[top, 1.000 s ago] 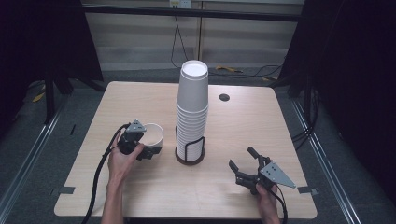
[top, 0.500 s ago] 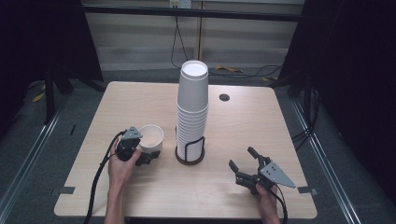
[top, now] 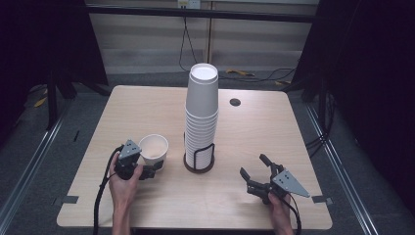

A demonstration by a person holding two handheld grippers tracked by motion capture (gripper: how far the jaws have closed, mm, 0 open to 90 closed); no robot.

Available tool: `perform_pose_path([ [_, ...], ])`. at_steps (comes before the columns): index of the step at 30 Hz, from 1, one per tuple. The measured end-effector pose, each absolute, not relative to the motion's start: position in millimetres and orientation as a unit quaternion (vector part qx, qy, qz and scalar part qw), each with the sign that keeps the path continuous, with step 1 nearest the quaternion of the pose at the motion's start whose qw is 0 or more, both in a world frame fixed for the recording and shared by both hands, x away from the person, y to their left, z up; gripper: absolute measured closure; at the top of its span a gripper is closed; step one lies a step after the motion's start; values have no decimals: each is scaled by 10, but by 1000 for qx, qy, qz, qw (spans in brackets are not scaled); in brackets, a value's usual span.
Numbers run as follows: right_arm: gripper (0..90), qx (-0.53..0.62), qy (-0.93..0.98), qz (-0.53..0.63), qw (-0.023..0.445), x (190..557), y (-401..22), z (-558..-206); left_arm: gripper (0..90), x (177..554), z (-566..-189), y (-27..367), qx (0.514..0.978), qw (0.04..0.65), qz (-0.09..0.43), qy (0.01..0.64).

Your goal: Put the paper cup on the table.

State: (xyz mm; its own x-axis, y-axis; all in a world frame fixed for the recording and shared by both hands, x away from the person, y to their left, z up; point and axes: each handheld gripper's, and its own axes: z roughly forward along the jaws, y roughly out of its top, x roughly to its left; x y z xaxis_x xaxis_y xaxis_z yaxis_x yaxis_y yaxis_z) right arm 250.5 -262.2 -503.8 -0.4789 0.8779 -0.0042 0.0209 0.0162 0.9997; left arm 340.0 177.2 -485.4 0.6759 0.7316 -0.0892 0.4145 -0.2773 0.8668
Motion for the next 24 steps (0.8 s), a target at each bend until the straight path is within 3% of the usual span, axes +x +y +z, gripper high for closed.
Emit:
perform_pose_path([
  [11,137,365,616,599,358,2505,-2622,-5038,156,3142,-4890,1832,749,523,170,371],
  [24,137,365,616,599,359,2505,-2621,-5038,153,3088,-4985,1808,761,496,171,381],
])
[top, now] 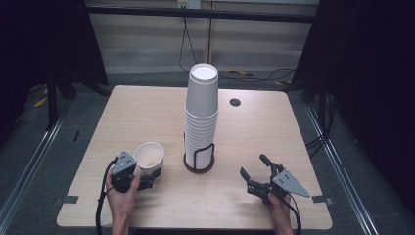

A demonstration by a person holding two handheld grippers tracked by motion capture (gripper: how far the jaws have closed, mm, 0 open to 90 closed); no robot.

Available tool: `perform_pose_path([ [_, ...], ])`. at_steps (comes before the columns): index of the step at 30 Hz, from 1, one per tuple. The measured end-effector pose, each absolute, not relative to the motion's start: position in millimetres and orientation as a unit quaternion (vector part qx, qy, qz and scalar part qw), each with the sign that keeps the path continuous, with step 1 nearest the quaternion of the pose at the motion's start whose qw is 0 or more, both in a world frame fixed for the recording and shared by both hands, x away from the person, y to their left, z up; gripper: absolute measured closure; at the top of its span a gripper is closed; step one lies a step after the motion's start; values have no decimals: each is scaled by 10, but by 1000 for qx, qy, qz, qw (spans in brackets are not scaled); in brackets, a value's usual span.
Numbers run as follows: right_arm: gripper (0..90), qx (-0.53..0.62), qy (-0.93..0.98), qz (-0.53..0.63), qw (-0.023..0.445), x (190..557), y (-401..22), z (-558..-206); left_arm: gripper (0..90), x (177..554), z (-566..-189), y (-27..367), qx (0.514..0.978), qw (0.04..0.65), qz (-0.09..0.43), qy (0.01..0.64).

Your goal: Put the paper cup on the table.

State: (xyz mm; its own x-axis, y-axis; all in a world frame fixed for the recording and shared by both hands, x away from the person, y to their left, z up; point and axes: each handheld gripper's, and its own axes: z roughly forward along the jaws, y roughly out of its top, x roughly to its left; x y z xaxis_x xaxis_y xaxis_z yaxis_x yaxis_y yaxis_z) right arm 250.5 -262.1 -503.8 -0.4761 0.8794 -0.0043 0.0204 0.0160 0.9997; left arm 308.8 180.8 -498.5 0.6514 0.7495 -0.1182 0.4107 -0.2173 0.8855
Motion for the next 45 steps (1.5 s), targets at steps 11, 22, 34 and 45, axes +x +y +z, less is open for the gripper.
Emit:
perform_pose_path([
  [11,137,365,617,599,358,2504,-2622,-5038,156,3021,-5088,1778,750,502,169,395],
  [22,137,365,616,599,358,2505,-2622,-5038,158,2826,-5085,1848,714,535,186,412],
  [34,137,365,616,599,358,2505,-2622,-5038,247,2423,-5023,1865,692,577,207,382],
  [45,137,365,616,600,358,2505,-2621,-5039,215,2468,-5035,1409,713,612,179,292],
])
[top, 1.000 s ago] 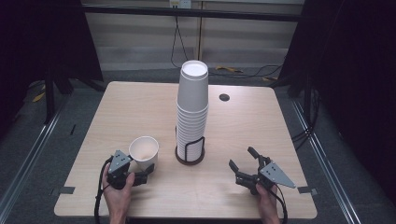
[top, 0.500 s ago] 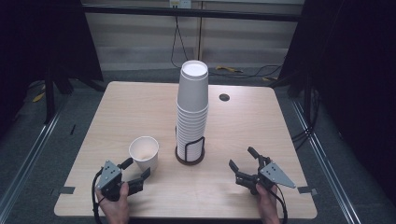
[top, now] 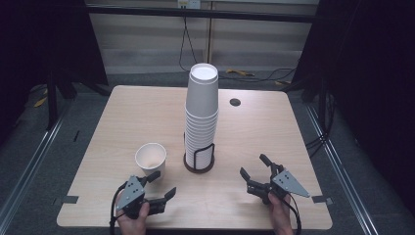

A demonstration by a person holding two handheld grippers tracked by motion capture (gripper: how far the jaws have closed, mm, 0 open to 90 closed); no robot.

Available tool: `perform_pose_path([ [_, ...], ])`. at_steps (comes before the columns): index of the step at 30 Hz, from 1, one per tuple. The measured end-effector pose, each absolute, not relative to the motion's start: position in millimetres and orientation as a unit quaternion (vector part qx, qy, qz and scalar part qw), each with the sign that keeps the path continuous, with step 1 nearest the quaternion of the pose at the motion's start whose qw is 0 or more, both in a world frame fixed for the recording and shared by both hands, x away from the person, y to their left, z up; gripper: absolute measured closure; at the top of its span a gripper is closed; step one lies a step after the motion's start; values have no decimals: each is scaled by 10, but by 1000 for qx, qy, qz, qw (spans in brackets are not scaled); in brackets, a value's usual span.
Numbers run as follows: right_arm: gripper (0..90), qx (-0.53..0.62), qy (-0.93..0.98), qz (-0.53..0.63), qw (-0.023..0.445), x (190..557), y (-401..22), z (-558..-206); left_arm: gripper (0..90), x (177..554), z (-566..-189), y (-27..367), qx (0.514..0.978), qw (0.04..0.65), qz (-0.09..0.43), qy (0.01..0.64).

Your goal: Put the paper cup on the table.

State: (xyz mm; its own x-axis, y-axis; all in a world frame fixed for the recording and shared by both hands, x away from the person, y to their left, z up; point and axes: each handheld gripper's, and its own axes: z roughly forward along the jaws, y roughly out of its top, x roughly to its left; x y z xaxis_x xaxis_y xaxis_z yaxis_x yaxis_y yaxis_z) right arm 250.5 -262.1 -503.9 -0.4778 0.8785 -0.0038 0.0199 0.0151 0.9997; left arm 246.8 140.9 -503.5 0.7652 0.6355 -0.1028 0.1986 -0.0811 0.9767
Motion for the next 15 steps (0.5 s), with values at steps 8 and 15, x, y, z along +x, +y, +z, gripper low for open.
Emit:
perform_pose_path([
  [8,137,365,616,599,358,2504,-2621,-5038,163,2544,-5088,1182,700,628,203,272],
  [15,134,368,614,597,362,2504,-2617,-5040,163,2512,-5107,1214,682,645,224,261],
])
